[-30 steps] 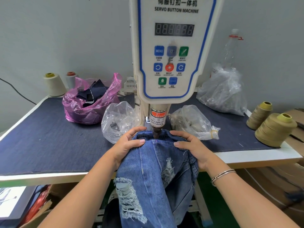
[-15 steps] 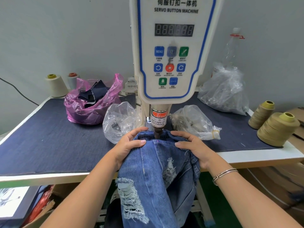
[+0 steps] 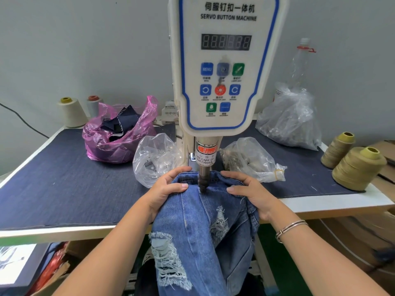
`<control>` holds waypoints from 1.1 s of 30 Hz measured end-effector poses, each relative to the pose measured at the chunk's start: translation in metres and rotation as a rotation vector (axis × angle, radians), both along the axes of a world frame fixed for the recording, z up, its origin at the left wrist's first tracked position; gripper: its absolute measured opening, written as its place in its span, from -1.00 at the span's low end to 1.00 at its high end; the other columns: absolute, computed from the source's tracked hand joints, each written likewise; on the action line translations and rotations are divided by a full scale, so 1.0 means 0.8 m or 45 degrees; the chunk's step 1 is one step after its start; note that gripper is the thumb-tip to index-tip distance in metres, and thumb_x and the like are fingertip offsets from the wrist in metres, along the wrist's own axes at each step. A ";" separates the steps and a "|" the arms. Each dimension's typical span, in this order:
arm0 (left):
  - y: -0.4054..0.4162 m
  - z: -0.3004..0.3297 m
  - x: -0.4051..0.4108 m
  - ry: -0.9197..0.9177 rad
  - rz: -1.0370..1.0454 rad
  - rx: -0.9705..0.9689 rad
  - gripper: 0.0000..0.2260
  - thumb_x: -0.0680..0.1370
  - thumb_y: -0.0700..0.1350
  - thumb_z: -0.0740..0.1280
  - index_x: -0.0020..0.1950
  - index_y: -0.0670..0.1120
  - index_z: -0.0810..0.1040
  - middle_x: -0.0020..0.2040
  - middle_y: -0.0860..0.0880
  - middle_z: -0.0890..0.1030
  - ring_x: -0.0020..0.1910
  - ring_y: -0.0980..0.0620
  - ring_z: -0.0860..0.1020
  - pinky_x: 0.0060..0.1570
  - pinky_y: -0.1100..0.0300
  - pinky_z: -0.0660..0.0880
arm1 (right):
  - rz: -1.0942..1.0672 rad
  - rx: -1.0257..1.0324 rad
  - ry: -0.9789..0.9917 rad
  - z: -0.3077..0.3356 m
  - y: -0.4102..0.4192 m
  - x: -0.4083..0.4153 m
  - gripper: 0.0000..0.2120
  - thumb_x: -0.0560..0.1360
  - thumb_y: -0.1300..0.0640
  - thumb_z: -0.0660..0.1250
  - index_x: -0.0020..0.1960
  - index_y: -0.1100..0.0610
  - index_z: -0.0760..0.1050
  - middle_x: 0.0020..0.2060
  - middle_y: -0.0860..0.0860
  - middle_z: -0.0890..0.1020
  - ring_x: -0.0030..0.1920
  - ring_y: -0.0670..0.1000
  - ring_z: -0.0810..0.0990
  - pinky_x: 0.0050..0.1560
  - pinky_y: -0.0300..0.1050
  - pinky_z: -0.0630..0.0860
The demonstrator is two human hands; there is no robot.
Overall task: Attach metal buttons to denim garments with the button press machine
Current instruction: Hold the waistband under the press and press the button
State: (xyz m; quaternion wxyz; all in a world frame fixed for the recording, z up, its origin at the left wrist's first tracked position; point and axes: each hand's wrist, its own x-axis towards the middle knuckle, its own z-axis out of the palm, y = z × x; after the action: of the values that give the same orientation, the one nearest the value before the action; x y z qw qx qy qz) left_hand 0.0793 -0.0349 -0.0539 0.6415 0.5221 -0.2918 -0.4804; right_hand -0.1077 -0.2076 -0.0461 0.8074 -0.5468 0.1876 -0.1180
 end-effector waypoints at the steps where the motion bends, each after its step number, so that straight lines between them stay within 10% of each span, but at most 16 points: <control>1: 0.000 0.000 0.000 -0.001 0.002 0.003 -0.61 0.32 -0.24 0.39 0.06 0.14 0.66 0.06 -0.12 0.67 -0.07 -0.08 0.65 -0.11 0.07 0.58 | -0.001 -0.003 0.001 0.000 0.001 0.000 -0.61 0.29 0.34 0.41 0.05 0.02 0.67 0.07 0.15 0.67 -0.02 0.13 0.67 -0.07 -0.05 0.62; 33: 0.006 0.006 -0.003 -0.089 -0.009 0.095 -0.60 0.35 -0.18 0.38 0.16 0.09 0.60 0.15 -0.18 0.63 0.06 -0.15 0.60 0.17 -0.09 0.48 | 0.016 -0.118 0.050 0.002 0.003 0.002 -0.61 0.31 0.27 0.44 0.10 -0.02 0.65 0.08 0.09 0.67 0.07 0.12 0.66 -0.07 -0.11 0.60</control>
State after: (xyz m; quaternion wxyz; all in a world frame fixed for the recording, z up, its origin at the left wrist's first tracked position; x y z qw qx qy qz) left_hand 0.0766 -0.0301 -0.0495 0.6093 0.5609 -0.2979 -0.4747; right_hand -0.1058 -0.2049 -0.0442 0.7780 -0.5871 0.1943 -0.1108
